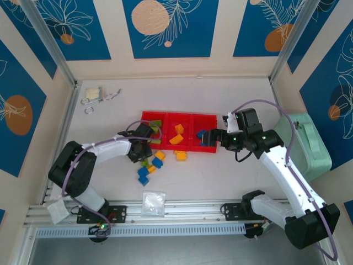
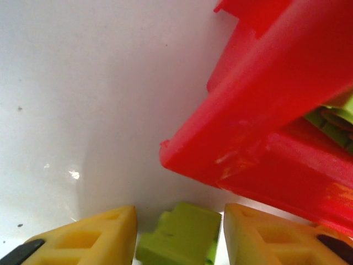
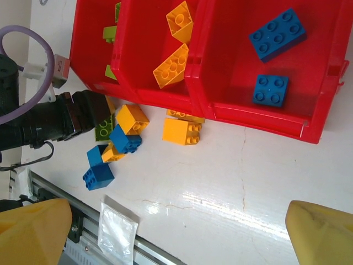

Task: Sort the legos into containers by color
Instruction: Pick up the lego from the center of the table, then place the lego in the container.

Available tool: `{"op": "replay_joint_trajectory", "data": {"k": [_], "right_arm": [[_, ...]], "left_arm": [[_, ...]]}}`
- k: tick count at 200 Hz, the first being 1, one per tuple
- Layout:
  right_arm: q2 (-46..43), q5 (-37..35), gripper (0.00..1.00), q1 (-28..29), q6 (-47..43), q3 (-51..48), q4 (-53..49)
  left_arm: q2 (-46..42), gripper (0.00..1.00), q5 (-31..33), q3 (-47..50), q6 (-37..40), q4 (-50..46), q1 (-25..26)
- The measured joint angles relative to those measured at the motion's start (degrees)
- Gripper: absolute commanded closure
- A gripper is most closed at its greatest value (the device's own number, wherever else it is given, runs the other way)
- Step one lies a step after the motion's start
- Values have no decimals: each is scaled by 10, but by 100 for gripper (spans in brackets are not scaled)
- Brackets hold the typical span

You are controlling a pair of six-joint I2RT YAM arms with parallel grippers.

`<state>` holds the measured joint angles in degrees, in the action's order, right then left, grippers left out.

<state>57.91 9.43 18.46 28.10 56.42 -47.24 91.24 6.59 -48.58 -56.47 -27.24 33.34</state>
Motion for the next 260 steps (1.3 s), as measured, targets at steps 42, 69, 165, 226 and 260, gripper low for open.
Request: {"op": "replay_joint_trajectory", "data": {"k": [42, 69, 165, 226, 260], "right_arm": [[0, -2, 0, 7, 20, 0, 0], [0, -5, 0, 14, 34, 0, 0], [30, -25, 1, 28, 65, 1, -2], [26, -41, 1, 37, 69, 7, -16], [19, -48, 0, 37, 69, 7, -24]], "left_arm": [[-19, 77, -10, 21, 24, 14, -5], [-47, 88, -22, 43, 38, 36, -5], [-200, 83, 16, -15, 69, 7, -8], [-56, 84, 11, -128, 97, 7, -45], [-9, 83, 6, -150, 99, 11, -51]]}}
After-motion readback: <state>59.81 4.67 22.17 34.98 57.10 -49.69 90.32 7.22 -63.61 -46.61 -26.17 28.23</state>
